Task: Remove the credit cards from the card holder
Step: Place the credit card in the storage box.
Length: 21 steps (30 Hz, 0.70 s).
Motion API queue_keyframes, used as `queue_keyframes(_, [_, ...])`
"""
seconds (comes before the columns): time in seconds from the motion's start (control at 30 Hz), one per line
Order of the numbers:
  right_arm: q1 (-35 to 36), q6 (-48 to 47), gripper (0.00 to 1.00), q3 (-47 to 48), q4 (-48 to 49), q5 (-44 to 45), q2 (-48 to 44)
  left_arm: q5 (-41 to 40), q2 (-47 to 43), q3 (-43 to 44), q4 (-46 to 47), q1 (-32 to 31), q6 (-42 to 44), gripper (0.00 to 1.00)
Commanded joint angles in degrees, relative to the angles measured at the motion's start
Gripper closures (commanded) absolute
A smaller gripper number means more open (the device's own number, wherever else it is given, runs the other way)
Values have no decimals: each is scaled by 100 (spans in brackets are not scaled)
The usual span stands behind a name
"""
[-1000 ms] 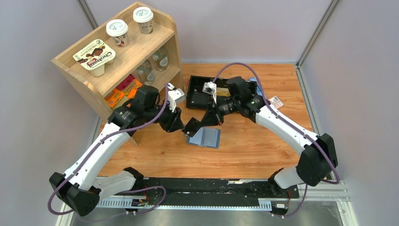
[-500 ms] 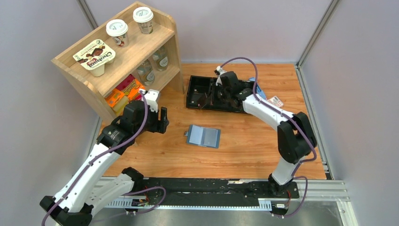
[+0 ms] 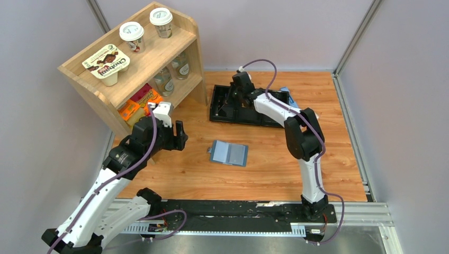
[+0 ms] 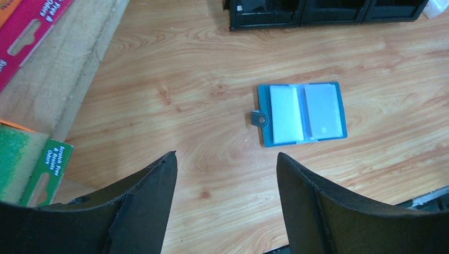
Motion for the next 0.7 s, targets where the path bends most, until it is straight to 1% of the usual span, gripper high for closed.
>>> queue_keyframes(0.0, [-8, 159, 90, 609, -367, 287, 256, 221, 26, -64, 22, 9, -178, 24])
queue_keyframes(0.07, [0, 71, 85, 689, -543, 287, 274, 300, 96, -64, 40, 9, -178, 24])
queue_keyframes(0.1, [0, 27, 79, 707, -596, 496, 248, 361, 131, -56, 57, 9, -187, 24])
queue_keyframes(0.2, [0, -157, 65, 689, -780, 595, 64, 537, 280, -47, 145, 9, -222, 23])
queue_keyframes(0.27, [9, -324, 59, 576, -877, 682, -156, 660, 403, -38, 224, 9, -275, 24])
queue_keyframes(0.33, [27, -544, 56, 365, -869, 788, -524, 835, 535, -12, 321, 9, -345, 24])
queue_keyframes(0.4, [53, -719, 54, 23, -808, 815, -954, 1011, 676, -21, 444, 9, -441, 24])
queue_keyframes(0.47, [71, -834, 52, -451, -676, 658, -1367, 1222, 852, -21, 628, 9, -555, 25])
queue_keyframes(0.67, [71, -878, 47, -2497, -96, 147, -2598, 1960, 1634, -21, 1313, 0, -934, 30])
